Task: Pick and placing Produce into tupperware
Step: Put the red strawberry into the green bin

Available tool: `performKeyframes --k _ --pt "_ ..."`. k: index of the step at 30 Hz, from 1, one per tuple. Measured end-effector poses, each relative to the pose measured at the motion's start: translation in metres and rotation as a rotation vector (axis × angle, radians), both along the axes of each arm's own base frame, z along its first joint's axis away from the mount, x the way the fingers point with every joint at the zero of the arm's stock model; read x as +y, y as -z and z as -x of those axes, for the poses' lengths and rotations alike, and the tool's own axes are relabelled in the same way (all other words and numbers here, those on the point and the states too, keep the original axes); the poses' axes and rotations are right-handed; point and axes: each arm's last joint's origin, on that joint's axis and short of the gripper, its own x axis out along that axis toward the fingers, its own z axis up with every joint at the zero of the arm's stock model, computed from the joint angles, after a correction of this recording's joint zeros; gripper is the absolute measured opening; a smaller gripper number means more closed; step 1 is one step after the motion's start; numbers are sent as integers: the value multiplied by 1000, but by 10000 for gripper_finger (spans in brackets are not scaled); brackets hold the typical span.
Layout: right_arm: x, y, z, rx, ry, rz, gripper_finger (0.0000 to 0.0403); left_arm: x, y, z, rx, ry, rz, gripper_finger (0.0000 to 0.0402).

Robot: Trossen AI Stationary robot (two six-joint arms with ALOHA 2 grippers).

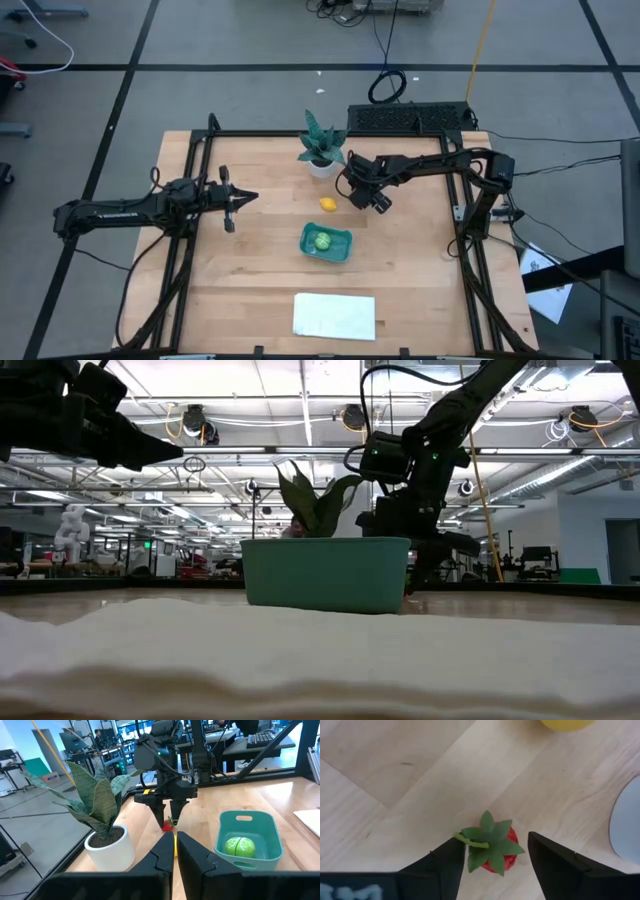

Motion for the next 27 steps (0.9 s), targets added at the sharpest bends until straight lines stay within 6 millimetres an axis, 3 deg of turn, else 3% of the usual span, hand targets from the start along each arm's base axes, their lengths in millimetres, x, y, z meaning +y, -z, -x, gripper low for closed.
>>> performKeyframes --k 13,27 --pt "-1 13 -2 41 17 -13 140 0 0 0 0 0 1 26" --pt "-2 -1 -9 83 73 -1 139 0 0 0 0 0 2 26"
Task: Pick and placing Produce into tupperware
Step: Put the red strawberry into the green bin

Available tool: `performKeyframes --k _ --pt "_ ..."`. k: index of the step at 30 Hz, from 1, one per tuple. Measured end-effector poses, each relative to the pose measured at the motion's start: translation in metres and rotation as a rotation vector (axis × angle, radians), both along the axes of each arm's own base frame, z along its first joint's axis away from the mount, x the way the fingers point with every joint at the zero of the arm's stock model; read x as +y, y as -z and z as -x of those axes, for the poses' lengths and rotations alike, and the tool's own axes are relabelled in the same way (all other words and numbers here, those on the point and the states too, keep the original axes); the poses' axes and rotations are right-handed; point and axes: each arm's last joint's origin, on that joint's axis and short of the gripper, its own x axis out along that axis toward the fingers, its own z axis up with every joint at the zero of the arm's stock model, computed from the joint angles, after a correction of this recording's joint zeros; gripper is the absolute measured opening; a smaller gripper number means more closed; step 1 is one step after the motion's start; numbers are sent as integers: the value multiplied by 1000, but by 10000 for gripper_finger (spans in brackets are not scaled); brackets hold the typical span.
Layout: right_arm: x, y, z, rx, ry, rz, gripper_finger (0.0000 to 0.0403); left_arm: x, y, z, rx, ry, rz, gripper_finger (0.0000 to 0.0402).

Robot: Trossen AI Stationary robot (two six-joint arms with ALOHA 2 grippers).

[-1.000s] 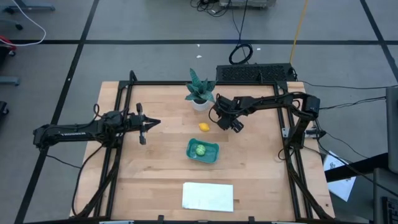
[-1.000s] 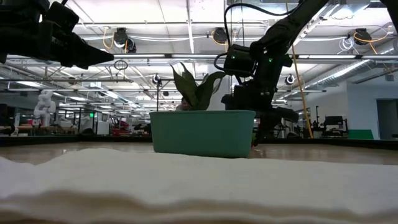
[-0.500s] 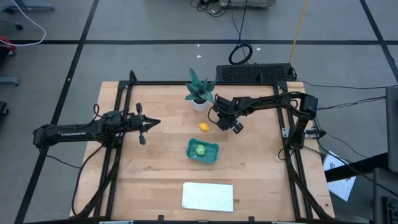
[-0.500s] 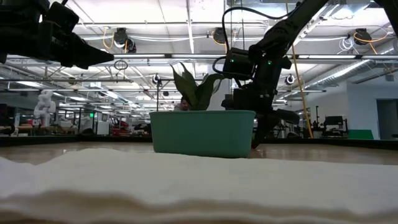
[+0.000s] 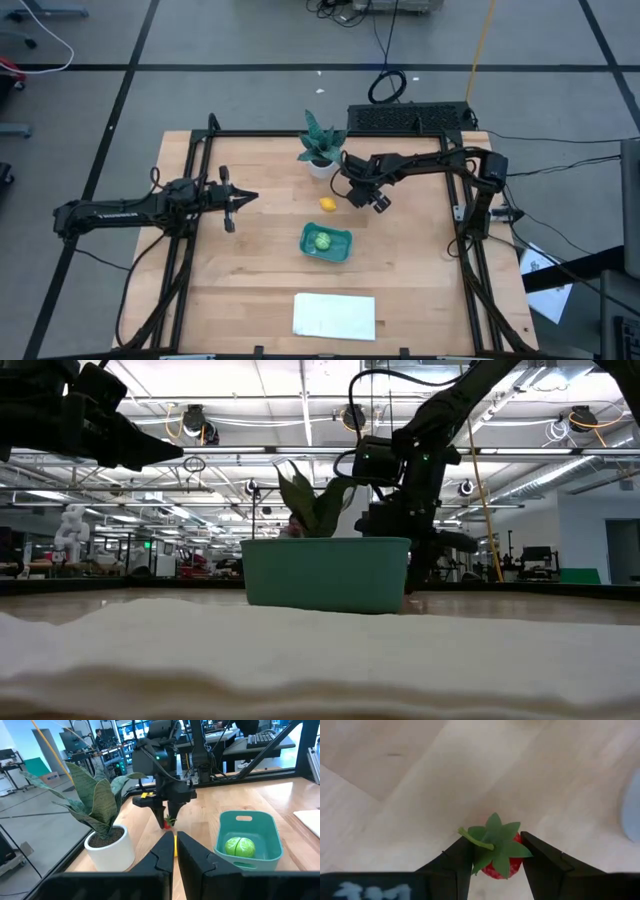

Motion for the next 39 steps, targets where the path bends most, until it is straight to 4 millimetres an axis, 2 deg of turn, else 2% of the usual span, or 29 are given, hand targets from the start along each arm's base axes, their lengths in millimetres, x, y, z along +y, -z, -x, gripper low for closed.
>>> performKeyframes --k 7,16,39 --pt "1 -13 -7 11 7 26 141 0 0 0 -1 0 3 26" --pt "12 -25 -15 12 -4 26 141 0 0 0 -1 -1 7 26" --pt "37 -24 -16 94 -138 105 141 0 0 0 -2 -1 12 26"
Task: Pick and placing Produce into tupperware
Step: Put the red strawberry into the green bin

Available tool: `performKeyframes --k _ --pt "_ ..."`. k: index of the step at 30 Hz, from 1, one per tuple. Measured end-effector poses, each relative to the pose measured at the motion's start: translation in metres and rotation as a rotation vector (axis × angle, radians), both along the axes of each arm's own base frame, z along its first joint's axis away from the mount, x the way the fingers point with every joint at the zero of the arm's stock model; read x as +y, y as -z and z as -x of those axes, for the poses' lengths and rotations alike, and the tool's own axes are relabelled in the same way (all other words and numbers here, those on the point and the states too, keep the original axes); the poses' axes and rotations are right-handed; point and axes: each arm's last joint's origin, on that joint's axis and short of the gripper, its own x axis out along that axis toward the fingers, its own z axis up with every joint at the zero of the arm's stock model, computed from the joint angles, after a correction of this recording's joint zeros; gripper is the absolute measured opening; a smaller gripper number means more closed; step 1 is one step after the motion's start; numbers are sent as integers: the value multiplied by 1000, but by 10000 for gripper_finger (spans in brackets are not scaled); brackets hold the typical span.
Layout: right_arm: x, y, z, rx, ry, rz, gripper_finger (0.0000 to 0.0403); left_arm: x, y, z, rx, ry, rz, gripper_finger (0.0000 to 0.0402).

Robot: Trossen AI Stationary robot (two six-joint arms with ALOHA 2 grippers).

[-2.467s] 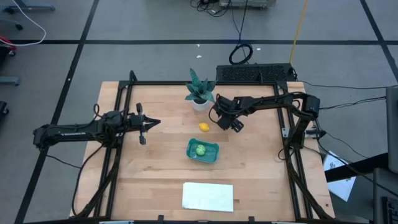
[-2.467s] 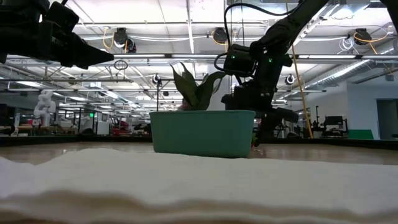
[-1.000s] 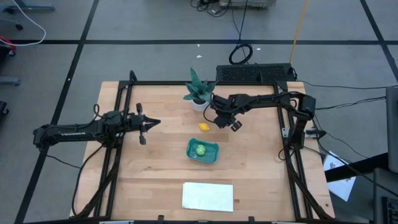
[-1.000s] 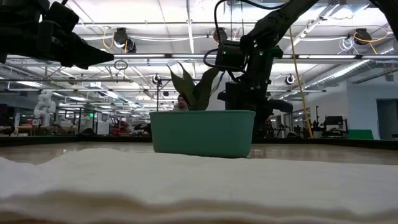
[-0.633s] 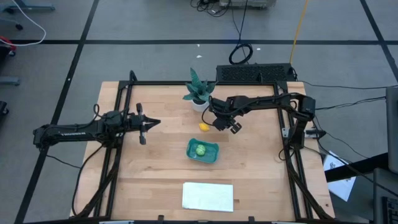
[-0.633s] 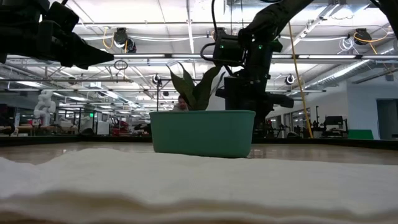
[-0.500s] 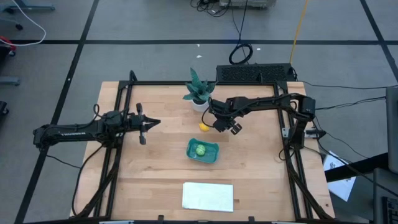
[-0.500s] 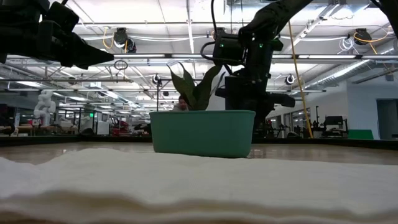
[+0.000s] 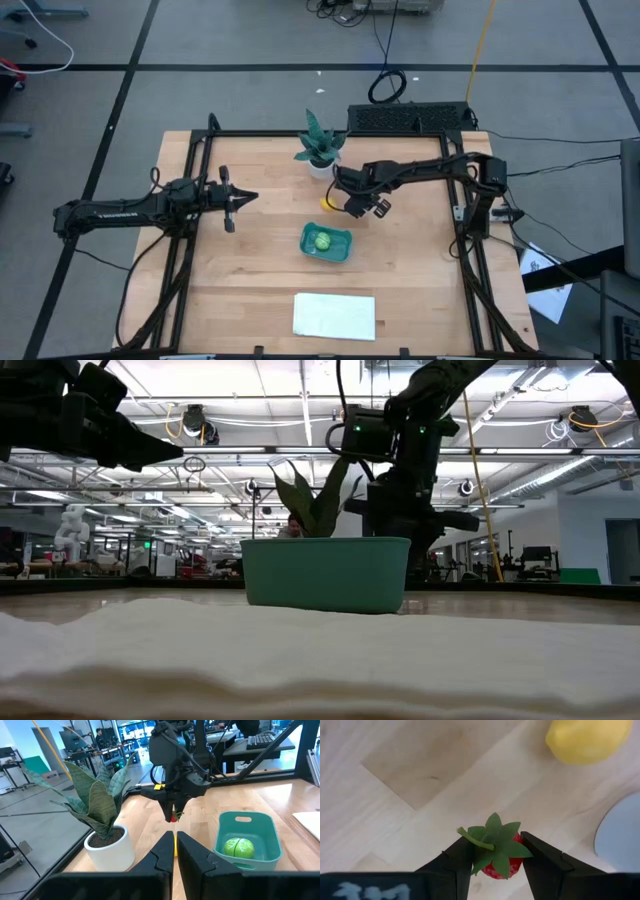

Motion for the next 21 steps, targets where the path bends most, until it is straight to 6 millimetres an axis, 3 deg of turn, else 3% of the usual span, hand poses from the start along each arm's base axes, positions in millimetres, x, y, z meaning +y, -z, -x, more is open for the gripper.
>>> performKeyframes --k 13,21 --pt "8 -1 -2 -11 34 16 141 0 0 0 0 0 1 26" --pt "15 -26 3 -106 73 -23 141 0 0 0 0 0 0 26"
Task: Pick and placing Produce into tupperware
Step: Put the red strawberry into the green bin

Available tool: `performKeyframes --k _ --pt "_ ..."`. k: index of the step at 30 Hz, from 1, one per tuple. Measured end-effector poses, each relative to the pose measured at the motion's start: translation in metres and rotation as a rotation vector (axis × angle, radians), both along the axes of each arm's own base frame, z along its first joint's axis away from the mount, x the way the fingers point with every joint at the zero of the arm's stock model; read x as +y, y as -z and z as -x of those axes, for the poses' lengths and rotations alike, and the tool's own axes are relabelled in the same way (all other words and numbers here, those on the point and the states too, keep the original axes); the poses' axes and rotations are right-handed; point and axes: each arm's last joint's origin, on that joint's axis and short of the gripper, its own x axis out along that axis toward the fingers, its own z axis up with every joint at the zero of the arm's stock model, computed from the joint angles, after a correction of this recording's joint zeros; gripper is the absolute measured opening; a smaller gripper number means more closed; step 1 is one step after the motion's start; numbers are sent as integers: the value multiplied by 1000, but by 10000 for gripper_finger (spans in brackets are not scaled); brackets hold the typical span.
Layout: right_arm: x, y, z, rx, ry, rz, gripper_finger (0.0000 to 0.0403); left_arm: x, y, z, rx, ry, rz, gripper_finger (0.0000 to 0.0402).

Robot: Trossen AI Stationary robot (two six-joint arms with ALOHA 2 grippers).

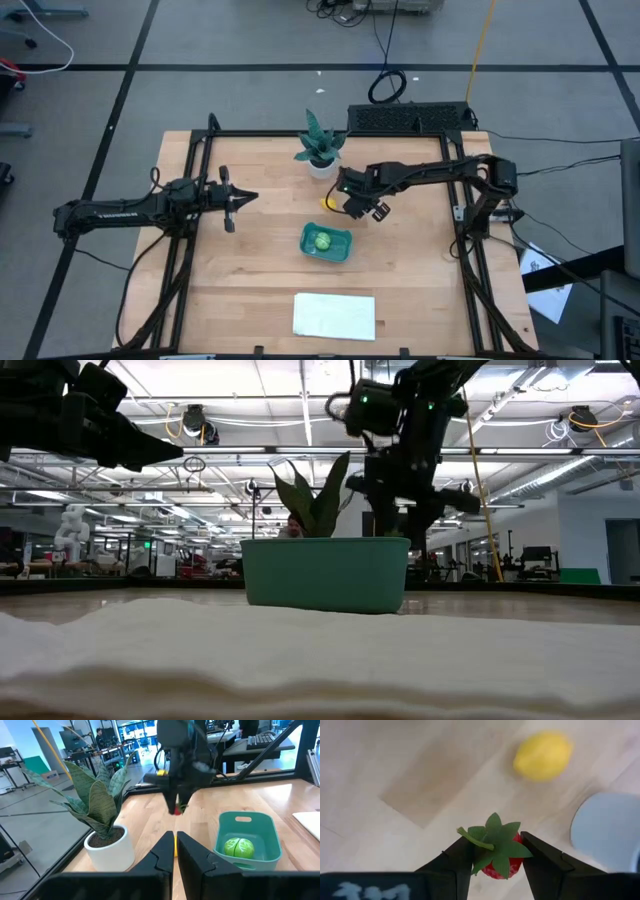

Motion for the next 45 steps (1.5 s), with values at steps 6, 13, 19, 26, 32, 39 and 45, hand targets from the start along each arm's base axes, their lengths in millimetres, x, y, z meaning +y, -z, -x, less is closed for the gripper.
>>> performKeyframes --k 6,13,19,26,32,39,45 --pt "13 -22 5 -103 47 -142 141 0 0 0 -1 0 0 26" --pt "29 -27 5 -131 142 -309 141 0 -1 0 -7 0 0 26" --pt "34 -34 0 -172 303 -484 141 0 -1 0 -7 0 -1 26" --pt "34 -68 -14 -232 437 -752 141 0 -1 0 -8 0 -1 26" --pt "32 -77 -17 -225 506 -913 141 0 -1 0 -7 0 -1 26" --pt "31 -78 -18 -228 545 -937 141 0 -1 0 -7 0 0 26" --pt "31 -75 -22 -216 585 -971 141 0 -1 0 -7 0 1 26"
